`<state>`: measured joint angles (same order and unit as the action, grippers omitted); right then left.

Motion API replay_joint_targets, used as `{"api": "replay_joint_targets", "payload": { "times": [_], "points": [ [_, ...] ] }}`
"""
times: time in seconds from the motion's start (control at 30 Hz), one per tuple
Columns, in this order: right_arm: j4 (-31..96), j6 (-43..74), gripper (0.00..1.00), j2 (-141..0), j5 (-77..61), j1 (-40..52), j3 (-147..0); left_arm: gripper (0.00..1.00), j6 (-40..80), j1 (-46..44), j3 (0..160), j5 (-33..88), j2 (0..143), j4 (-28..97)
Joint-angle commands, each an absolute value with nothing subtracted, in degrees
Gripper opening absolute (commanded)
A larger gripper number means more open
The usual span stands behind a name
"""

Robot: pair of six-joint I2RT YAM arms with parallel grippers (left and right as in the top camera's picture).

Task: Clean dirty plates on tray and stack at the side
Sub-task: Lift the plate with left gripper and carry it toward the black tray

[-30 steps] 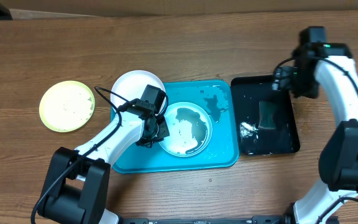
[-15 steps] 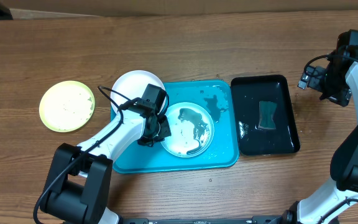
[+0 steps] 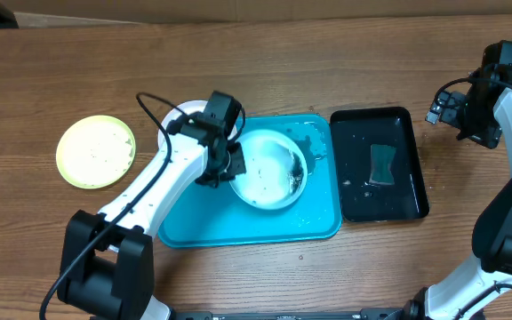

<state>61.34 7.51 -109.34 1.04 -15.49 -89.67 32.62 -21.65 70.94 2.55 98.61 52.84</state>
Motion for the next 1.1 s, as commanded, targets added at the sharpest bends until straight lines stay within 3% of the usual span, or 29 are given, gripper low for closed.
{"api": "replay_joint_targets", "payload": {
  "times": [0.0, 0.43, 1.07],
  "points": [
    [61.1, 7.9, 1.00, -108.2, 1.4, -15.6, -90.1, 0.04, 31.6, -21.8, 77.5, -0.6, 99.2, 54.0],
    [61.1, 7.9, 1.00, -108.2, 1.4, -15.6, -90.1, 0.04, 31.7, -28.4, 84.5, -1.2, 99.3, 44.5],
    [61.1, 7.9, 1.00, -108.2, 1.4, -15.6, -90.1, 0.04, 31.7, -44.0, 84.5, -16.3, 99.4, 32.2]
  ]
}}
